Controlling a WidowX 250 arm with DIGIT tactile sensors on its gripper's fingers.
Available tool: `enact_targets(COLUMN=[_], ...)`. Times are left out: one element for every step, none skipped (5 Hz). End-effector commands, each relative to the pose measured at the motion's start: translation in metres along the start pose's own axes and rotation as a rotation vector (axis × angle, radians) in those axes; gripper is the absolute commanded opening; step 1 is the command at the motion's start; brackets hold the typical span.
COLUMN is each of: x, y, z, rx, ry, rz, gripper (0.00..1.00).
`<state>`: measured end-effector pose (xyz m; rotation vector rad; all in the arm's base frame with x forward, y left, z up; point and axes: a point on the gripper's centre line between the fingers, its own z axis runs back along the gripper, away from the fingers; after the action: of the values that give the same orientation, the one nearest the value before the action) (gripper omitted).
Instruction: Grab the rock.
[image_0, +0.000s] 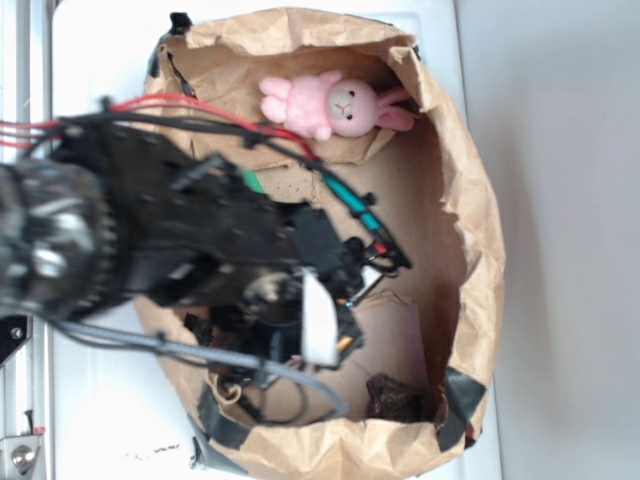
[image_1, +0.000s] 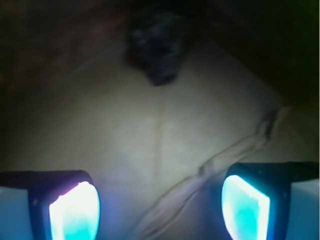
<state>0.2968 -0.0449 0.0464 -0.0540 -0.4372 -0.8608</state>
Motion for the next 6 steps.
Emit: enact_targets(x=[0.031,0.038,0.046,0.054,0.058,0.066], y=[0.003,0.0,0.003,0.005,0.005,0.002], z=[-0.005,-0.004,-0.009,-0.015,-0.021,-0.018], rx=[0.001,-0.001,0.014,-0.068,-0.086,-0.12], ry=[-0.057,-0.076,-0.09,-0.085,-0.126,-0.141], rz=[-0.033,-0.036,-0.025,-0.001,0.034,0.039], gripper=[1.0,1.0,1.0,1.0,1.0,1.0])
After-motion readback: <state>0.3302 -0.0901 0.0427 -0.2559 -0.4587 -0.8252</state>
